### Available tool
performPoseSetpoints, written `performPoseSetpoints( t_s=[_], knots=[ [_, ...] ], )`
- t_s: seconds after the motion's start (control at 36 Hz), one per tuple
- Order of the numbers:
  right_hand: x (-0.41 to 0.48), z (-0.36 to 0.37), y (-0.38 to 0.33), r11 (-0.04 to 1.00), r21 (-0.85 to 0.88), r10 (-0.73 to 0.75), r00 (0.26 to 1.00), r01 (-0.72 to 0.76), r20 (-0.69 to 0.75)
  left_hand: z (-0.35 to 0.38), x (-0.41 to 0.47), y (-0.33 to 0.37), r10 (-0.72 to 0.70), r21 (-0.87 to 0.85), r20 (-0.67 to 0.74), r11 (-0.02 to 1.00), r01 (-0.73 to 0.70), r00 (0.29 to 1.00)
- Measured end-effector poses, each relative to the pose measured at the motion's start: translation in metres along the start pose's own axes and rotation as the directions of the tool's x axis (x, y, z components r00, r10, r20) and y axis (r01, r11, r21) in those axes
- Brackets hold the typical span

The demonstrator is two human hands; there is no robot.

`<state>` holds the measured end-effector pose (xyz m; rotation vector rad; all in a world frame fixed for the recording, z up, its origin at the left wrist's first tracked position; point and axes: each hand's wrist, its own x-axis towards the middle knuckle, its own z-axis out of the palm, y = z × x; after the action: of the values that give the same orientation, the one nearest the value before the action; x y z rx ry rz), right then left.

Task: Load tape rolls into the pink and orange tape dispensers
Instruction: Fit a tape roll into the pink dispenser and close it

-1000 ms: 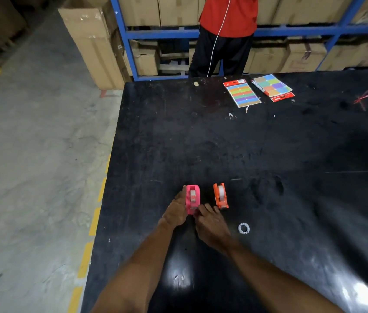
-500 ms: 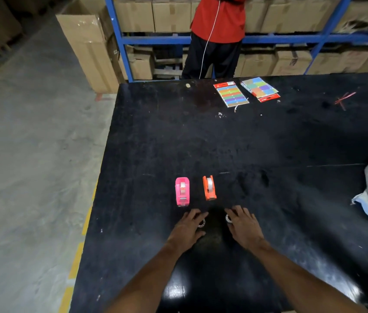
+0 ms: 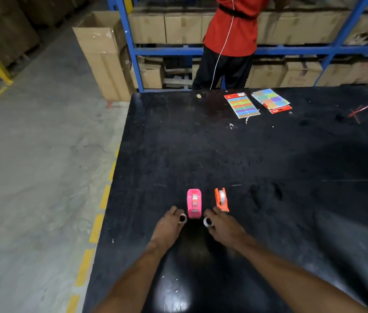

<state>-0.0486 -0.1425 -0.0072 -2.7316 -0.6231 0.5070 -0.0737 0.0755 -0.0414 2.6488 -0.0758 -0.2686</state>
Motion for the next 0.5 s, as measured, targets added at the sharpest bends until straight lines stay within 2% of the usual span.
performPoseSetpoints(
  t_s=[0.17,0.31,0.5],
  knots=[
    [0.059,-0.002,-0.049,0.992,-0.111,-0.069,0.997,0.066,-0.026,-0.036,0.018,-0.05,-0.097,0.065,-0.067,0.993,0.101,0.993],
    [0.096,0.006,-0.067,0.971,-0.221,-0.1,0.995,0.096,-0.009,-0.04,0.03,-0.068,-0.199,0.012,0.034,0.98,0.199,0.979],
    [0.122,0.019,-0.079,0.927,-0.367,-0.063,0.997,0.071,0.035,-0.026,0.049,-0.08,-0.227,0.007,0.111,0.974,0.228,0.967]
  ],
)
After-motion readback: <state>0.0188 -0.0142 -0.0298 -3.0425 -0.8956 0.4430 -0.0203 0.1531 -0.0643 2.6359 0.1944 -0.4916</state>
